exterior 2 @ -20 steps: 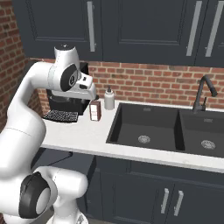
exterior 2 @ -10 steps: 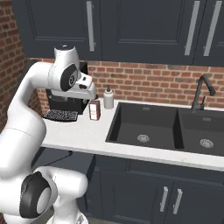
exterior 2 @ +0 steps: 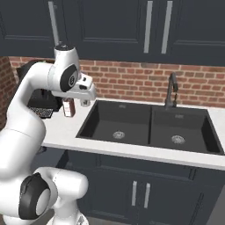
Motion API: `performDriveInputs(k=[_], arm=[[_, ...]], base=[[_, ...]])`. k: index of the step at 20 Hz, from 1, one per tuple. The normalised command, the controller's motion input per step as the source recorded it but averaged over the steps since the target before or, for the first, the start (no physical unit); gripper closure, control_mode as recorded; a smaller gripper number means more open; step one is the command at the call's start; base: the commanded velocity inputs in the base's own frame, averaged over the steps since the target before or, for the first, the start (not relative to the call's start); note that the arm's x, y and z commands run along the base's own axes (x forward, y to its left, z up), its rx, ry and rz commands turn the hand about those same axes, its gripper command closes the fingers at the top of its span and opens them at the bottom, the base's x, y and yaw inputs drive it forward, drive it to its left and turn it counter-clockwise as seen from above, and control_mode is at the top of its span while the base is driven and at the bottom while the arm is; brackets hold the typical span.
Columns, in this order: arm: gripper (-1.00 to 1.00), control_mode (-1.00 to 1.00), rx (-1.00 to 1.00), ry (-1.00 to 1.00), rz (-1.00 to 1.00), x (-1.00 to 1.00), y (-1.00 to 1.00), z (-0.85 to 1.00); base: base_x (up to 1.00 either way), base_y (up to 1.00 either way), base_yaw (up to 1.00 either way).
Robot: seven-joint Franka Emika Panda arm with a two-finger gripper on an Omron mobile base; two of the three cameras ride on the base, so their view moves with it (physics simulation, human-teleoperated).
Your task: Pick the ladle from the drawer and place it on the counter.
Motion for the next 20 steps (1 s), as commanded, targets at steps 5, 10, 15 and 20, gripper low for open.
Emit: performDriveInputs(k=[5,10,15,20], arm=[[-1.00,1.00,0.00,0.00,0.00,0.00,0.00,0.00],[-1.00,1.00,0.00,0.00,0.00,0.00,0.00,0.00],[-1.00,1.00,0.00,0.00,0.00,0.00,0.00,0.00],[-1.00,1.00,0.00,0.00,0.00,0.00,0.00,0.00]], base=[[0.19,-0.57,0.03],[0.42,-0.25,0.12],[0.59,0.00,0.11],[0.45,-0.07,0.09]])
